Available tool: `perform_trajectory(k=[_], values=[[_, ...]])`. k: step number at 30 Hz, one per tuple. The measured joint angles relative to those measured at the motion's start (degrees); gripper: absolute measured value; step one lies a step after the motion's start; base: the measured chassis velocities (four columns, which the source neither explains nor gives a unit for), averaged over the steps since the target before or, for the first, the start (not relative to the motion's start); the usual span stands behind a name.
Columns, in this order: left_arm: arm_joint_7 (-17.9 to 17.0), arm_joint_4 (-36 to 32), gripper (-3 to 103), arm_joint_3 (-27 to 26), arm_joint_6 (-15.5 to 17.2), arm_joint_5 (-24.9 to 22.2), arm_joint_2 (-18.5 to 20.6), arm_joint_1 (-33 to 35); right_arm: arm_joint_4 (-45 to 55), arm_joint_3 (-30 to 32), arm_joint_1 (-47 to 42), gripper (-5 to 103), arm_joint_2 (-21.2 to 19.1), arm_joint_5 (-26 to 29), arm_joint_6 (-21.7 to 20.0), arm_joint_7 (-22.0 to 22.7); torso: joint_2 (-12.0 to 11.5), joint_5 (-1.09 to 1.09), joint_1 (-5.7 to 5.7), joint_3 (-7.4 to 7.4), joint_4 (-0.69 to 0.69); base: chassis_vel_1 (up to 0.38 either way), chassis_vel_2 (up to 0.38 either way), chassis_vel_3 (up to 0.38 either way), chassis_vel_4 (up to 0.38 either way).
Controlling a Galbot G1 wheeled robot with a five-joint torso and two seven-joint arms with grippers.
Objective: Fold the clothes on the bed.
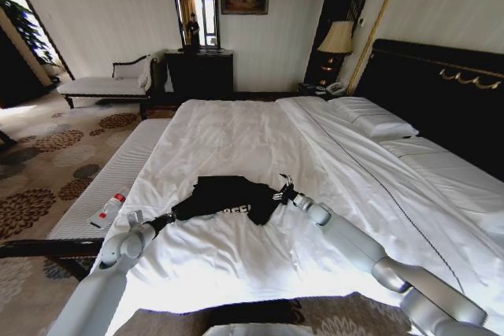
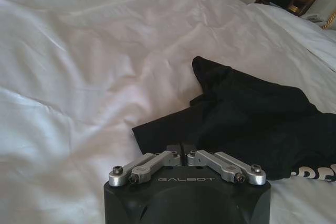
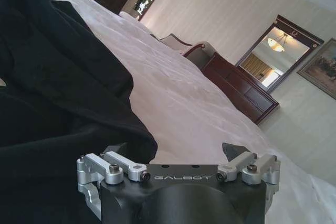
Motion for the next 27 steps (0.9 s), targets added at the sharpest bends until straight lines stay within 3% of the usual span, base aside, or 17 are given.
perform_trajectory(k=[6, 13, 15, 22, 27], values=[[-0.02, 0.09, 1, -0.02, -0.15, 0.06, -0.11, 0.00, -0.88, -0.74, 0.50, 94, 1.08, 0.33, 0.12, -0.12, 0.00, 0.00, 0.00, 0.00, 0.00, 0.000, 0.000, 0.000, 0.000], [-0.03, 0.29, 1, -0.06, -0.38, 0.39, -0.35, 0.24, -1.50, -1.79, 1.21, 65, 1.98, 0.84, 0.24, -0.14, 0.00, 0.00, 0.00, 0.00, 0.00, 0.000, 0.000, 0.000, 0.000], [-0.03, 0.29, 1, -0.10, -0.40, 0.40, -0.35, 0.26, -1.51, -1.93, 1.22, 65, 2.07, 0.84, 0.24, -0.15, 0.00, 0.00, 0.00, 0.00, 0.00, 0.000, 0.000, 0.000, 0.000], [-0.06, -0.06, 1, -0.24, -0.60, 0.22, -0.29, 0.22, -2.86, -2.44, 1.28, 32, 3.51, 0.27, 0.69, -0.14, 0.00, 0.00, 0.00, 0.00, 0.00, 0.000, 0.000, 0.000, 0.000], [-0.08, -0.14, 1, -0.30, -0.72, 0.18, -0.38, 0.27, -3.01, -2.50, 1.28, 21, 3.93, 0.09, 0.87, -0.13, 0.00, 0.00, 0.00, 0.00, 0.00, 0.000, 0.000, 0.000, 0.000]])
